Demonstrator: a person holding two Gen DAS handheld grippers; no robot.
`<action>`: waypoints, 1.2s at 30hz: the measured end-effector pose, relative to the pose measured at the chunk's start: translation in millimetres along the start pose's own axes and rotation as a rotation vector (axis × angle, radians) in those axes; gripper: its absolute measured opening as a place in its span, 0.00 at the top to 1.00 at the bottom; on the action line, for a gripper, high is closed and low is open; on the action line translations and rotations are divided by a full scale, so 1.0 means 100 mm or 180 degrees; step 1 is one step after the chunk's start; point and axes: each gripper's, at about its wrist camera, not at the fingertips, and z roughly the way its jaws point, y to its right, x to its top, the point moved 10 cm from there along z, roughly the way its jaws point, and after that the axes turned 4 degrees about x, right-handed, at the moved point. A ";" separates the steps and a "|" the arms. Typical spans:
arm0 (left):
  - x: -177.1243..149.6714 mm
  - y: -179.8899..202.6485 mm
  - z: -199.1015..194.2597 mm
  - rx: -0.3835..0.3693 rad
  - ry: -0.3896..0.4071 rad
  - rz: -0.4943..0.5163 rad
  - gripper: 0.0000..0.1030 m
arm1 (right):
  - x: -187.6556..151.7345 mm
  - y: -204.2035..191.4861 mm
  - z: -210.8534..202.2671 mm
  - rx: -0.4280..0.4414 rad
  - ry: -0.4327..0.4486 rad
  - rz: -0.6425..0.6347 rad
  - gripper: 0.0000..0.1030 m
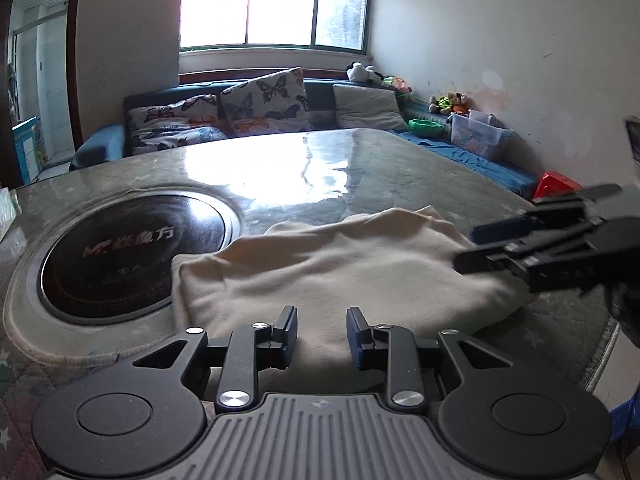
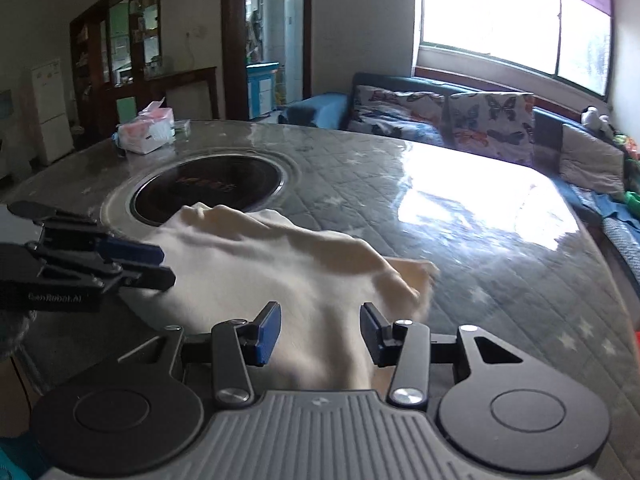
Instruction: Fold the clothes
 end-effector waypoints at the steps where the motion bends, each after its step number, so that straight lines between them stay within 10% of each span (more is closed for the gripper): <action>1: -0.01 -0.01 0.00 0.0009 -0.0006 -0.0002 0.71 | 0.04 -0.01 0.07 0.0035 -0.0019 -0.0009 0.58; 36: -0.10 -0.24 -0.06 -0.0114 0.0014 -0.0312 0.66 | 0.69 -0.55 1.34 0.0421 -0.0356 -0.0419 0.73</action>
